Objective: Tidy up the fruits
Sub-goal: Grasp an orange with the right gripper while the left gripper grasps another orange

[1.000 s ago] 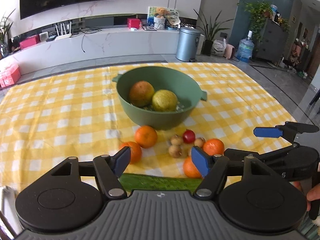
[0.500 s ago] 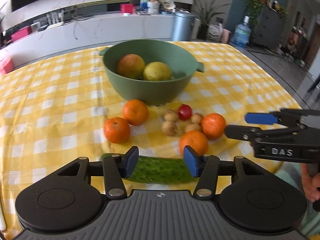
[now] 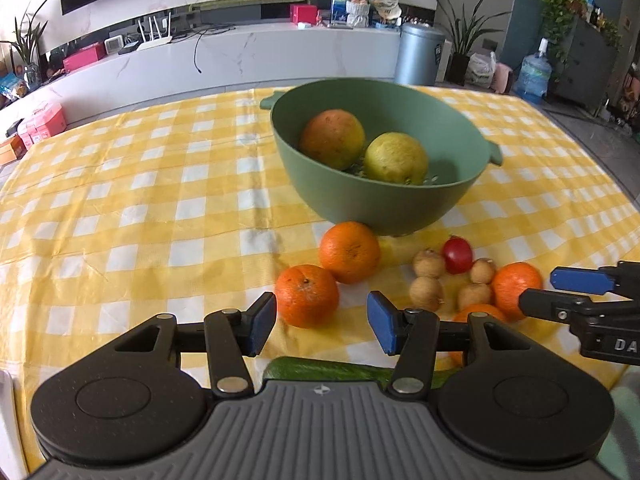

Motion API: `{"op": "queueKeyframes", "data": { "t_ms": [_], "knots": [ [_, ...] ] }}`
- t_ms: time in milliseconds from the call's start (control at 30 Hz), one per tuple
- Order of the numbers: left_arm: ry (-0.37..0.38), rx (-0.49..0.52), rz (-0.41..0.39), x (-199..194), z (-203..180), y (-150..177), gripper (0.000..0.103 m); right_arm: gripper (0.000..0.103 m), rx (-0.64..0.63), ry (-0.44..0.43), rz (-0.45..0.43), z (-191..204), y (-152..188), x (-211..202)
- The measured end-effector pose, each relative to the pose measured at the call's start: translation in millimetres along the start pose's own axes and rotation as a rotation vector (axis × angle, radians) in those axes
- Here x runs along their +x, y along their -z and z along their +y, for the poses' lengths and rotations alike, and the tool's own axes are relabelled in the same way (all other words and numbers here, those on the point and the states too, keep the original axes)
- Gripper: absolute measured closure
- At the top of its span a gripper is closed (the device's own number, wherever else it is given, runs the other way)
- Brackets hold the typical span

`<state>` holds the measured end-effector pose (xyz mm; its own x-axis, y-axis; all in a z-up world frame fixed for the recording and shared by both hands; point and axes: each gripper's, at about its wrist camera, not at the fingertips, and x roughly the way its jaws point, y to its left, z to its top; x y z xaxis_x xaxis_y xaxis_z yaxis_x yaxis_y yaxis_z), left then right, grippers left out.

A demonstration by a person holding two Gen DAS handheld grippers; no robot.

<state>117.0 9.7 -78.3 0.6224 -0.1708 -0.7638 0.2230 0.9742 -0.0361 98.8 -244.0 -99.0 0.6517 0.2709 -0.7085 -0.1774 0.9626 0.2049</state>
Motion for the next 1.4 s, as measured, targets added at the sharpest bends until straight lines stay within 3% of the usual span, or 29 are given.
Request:
{"op": "queueKeyframes", "data": {
  "t_ms": [467, 667, 1100, 1400],
  "knots": [
    [0.01, -0.047, 0.008, 18.6, 10.4, -0.2, 0.041, 0.053, 0.048, 0.041, 0.035, -3.5, -2.5, 19.0],
    [0.02, -0.056, 0.016, 23.4, 12.6, 0.8, 0.053, 0.055, 0.068, 0.076, 0.063, -6.4, -3.0, 25.3],
    [0.026, -0.071, -0.002, 20.2, 14.3, 3.7, 0.055, 0.059, 0.022, 0.123, 0.073, 1.2, -1.6, 27.5],
    [0.036, -0.108, -0.033, -3.8, 15.5, -3.6, 0.056, 0.061, 0.019, 0.123, 0.063, 2.6, -0.6, 23.4]
  ]
}}
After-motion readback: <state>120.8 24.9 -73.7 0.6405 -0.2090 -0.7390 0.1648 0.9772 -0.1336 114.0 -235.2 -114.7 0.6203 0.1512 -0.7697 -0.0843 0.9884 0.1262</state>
